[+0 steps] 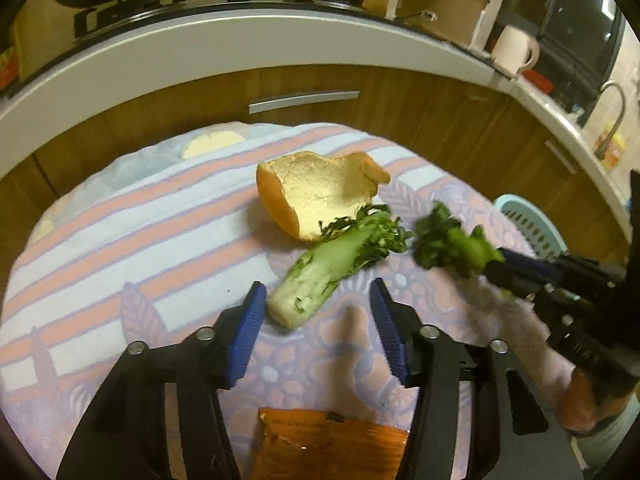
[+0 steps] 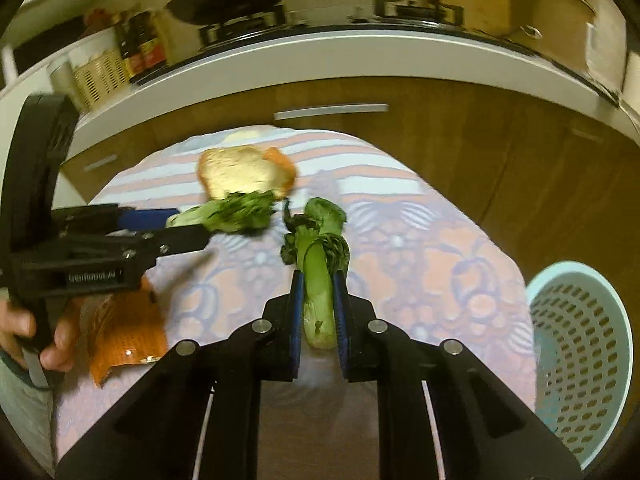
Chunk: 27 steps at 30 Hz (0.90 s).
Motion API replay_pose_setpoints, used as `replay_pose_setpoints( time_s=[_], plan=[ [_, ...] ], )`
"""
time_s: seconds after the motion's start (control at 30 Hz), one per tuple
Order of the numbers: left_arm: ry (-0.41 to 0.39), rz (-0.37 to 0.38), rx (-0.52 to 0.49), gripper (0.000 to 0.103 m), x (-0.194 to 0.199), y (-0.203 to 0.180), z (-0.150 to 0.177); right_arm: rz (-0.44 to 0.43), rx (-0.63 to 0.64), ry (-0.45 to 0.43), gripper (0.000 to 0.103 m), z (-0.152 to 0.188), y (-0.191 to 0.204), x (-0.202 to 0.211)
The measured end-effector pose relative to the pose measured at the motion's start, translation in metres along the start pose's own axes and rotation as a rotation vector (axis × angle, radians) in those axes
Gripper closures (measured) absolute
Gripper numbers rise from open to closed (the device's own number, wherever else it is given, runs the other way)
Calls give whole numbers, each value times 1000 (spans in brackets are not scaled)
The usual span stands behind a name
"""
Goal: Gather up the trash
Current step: 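Grasp a bok choy stalk with each gripper on the table, then carry both bok choy stalks over the basket and open both grippers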
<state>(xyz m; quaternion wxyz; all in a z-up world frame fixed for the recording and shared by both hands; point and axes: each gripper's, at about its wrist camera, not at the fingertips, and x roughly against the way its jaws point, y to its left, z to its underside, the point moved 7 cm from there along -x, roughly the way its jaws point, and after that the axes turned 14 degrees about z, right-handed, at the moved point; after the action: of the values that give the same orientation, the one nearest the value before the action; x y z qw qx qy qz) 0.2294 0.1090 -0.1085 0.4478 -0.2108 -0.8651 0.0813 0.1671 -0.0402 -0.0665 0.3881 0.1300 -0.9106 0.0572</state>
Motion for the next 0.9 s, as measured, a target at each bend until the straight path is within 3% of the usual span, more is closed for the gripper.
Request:
replay_pose_setpoints(
  time_s=[0.07, 0.17, 0.47, 0.57, 0.63, 0.77, 0.9],
  plan=[
    [29, -52, 24, 69, -2, 1, 2, -1, -6, 0, 91, 1, -3, 1],
    [75, -75, 105, 74, -2, -4, 12, -7, -10, -3, 91, 1, -2, 2],
    [76, 26, 185, 73, 0, -33, 24, -25, -34, 17, 91, 5, -9, -3],
    [69, 109, 200, 61, 4, -44, 26, -31, -32, 28, 91, 8, -9, -7],
    [54, 103, 179, 59, 5, -49, 24, -37, -26, 39, 91, 10, -7, -10],
    [40, -7, 62, 58, 0, -52, 18, -38, -20, 41, 91, 12, -6, -12],
    [74, -41, -34, 58, -14, -56, 18, -66, -38, 52, 91, 13, -9, -15]
  ],
)
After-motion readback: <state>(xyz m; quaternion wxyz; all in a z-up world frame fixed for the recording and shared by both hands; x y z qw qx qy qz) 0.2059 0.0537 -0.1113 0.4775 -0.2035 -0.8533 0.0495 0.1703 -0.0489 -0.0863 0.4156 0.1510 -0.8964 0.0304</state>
